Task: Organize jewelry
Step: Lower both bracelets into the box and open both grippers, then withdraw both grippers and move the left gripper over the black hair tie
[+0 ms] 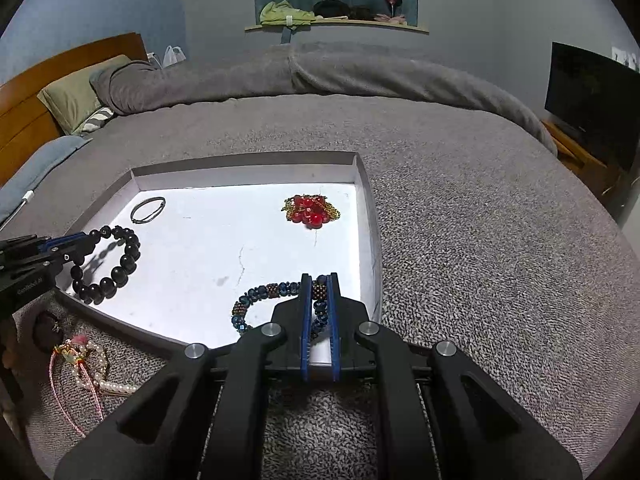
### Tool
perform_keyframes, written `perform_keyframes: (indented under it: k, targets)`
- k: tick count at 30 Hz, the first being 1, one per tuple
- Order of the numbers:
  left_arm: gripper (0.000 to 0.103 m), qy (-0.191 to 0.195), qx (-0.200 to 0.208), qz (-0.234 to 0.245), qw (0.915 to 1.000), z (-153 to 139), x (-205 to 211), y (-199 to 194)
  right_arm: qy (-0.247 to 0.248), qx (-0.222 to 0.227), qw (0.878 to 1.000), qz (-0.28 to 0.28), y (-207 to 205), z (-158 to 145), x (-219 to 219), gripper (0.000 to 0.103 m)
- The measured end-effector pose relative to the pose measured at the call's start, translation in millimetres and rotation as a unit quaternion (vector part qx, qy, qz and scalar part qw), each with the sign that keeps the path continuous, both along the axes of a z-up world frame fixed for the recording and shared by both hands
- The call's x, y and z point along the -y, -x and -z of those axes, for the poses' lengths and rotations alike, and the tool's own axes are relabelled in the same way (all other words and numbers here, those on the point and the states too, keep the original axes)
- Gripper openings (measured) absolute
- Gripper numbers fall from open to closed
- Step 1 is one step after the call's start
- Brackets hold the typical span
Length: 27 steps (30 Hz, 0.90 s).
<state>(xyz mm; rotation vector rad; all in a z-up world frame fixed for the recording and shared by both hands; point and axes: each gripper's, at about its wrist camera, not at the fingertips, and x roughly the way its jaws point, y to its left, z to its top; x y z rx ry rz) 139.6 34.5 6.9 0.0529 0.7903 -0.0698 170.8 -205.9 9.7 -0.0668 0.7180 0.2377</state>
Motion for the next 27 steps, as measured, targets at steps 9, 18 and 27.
perform_keyframes:
  k: [9, 18, 27]
  targets:
    - [0.022, 0.000, 0.003, -0.002, 1.0000, -1, 1, 1, -0.004, 0.003, 1.000, 0.001, 1, -1, 3, 0.007]
    - [0.042, 0.003, 0.022, -0.006, 0.9997, -8, 0, 5, -0.029, 0.036, 0.999, 0.011, 8, -12, 14, 0.028]
    - [0.060, 0.000, 0.037, -0.004, 0.9993, -12, 4, 9, -0.052, 0.050, 0.996, 0.046, 7, -18, 31, 0.060]
